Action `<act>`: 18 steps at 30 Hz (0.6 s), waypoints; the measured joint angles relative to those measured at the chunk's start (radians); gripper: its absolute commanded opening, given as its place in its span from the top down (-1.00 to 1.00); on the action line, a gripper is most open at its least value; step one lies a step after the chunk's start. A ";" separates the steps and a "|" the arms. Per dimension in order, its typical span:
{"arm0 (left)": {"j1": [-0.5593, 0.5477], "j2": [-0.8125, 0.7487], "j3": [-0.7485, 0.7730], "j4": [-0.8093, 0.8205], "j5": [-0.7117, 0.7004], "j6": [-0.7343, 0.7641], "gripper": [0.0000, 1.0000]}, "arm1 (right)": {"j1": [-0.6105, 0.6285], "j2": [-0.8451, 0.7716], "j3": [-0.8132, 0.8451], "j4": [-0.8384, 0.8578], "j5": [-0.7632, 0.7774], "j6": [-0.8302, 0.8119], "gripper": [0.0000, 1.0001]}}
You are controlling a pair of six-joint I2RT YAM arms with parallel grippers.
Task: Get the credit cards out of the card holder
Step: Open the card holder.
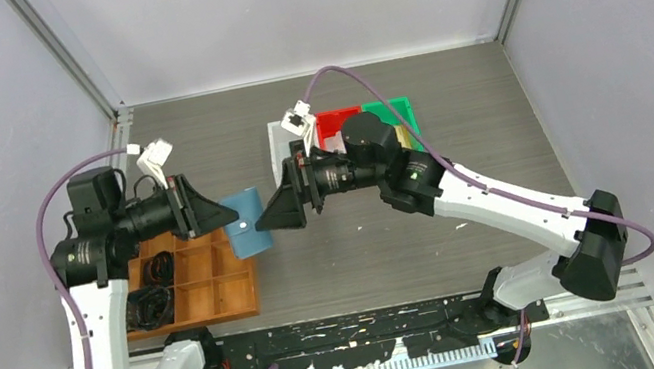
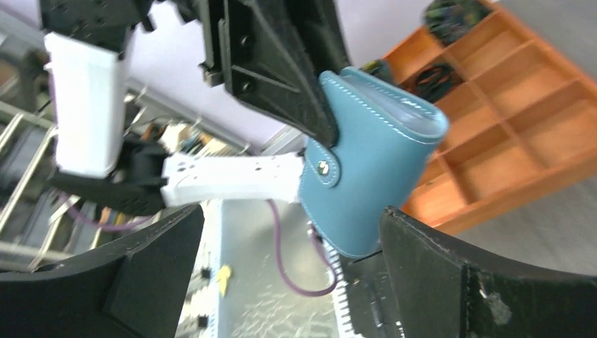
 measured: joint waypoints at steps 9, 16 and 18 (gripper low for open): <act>0.001 -0.085 0.000 0.019 0.124 0.000 1.00 | 0.011 0.014 -0.035 0.087 -0.216 0.080 -0.90; -0.002 -0.092 0.033 0.047 0.227 -0.048 1.00 | 0.008 0.011 -0.027 -0.009 -0.239 0.002 -0.85; -0.002 -0.106 0.040 0.069 0.256 -0.074 1.00 | 0.008 0.016 0.000 -0.092 -0.220 -0.042 -0.83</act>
